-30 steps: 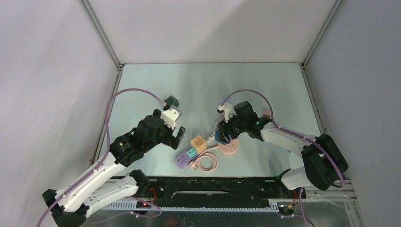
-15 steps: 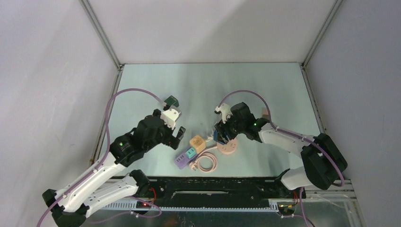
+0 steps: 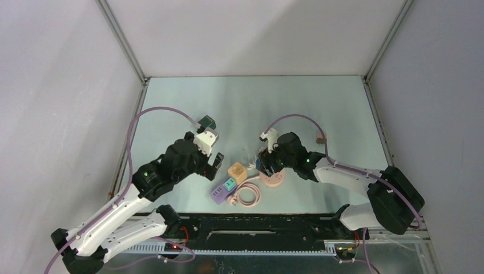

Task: Insert the plug

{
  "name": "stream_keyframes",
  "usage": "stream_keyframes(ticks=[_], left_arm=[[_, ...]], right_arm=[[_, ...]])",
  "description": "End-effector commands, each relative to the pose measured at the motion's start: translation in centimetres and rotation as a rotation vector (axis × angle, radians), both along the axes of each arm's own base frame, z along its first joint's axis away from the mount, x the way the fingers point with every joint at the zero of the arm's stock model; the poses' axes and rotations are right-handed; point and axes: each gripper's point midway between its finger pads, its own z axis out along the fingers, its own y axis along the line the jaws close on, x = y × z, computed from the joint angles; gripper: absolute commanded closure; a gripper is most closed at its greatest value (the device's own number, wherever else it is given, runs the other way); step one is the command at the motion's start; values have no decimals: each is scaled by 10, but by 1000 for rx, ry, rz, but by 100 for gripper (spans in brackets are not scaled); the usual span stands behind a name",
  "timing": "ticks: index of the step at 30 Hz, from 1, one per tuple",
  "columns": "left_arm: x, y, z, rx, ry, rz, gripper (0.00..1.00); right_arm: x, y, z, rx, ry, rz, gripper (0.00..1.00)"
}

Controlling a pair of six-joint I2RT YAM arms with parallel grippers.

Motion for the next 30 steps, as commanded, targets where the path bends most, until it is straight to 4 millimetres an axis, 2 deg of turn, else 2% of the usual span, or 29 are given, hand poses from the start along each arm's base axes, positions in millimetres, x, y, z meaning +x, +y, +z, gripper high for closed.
stream_keyframes(ticks=[1,10,22,27,30], left_arm=[[0,1,3,-20,-7,15,0],[0,0,2,-20,-3,16,0],[-1,-1,0,-22,9,17,0],[-5,-17,0,-92,62,-8,0],[-7,-38,3,-207,123,-16,0]], right_arm=[[-13,-21,-36,-76,65,-81,100],[-18,-27,-47,-145,63,-86,100],[-28,-20,-61,-187,104,-81,100],[-32,-21,-62,-190,130,-101,100],[-33,-26,-65,-221,136,-137,100]])
